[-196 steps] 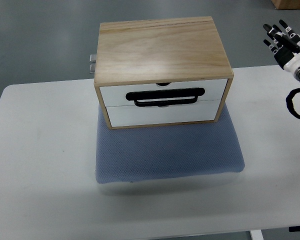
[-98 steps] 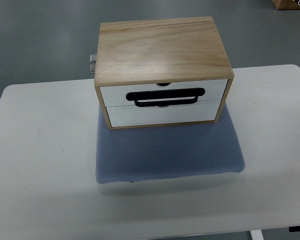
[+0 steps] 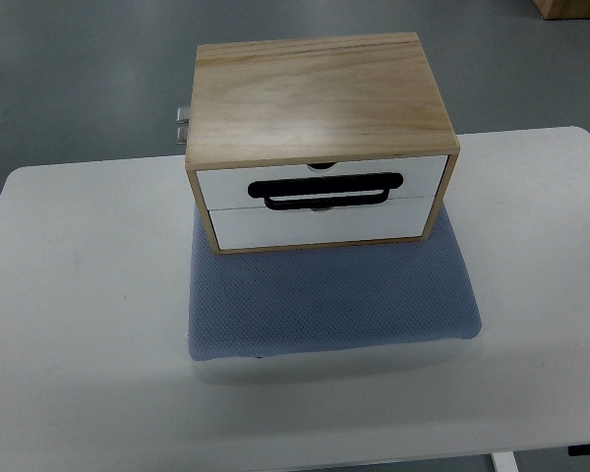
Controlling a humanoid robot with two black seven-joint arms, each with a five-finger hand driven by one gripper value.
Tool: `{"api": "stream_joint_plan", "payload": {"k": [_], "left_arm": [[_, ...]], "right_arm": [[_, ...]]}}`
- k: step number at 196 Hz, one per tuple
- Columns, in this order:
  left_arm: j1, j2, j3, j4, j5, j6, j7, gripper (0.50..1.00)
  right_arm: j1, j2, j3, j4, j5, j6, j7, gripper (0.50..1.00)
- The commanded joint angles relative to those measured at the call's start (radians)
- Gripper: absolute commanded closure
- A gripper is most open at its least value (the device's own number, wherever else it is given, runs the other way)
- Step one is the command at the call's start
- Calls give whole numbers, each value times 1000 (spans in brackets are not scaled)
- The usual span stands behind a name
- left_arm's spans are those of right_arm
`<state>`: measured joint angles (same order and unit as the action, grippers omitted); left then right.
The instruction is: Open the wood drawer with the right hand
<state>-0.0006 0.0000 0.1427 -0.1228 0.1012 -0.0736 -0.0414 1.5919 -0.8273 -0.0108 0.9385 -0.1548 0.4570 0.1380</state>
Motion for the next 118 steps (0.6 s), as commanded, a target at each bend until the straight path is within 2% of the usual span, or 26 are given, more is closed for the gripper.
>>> {"api": "stream_joint_plan", "payload": {"k": [1,11,43,67,97,118], "left_arm": [[-1,0,0,0,0,0,0,500],[-1,0,0,0,0,0,0,500],[-1,0,0,0,0,0,0,500],[-1,0,0,0,0,0,0,500],[-1,0,0,0,0,0,0,500],[1,0,0,0,0,0,0,500]], "right_arm": [[92,-1,-107,62,-3,48,-3,556],[129,-1,-139,86,-3,66,-11,556],[230,24,-219,131,-8,154,-90,556],[263,57,-221,141,-52,154,-129,556],[316,86,-282,184,-80,154,-132,556],[388,120,-393,255,-80,154,-130,556]]}}
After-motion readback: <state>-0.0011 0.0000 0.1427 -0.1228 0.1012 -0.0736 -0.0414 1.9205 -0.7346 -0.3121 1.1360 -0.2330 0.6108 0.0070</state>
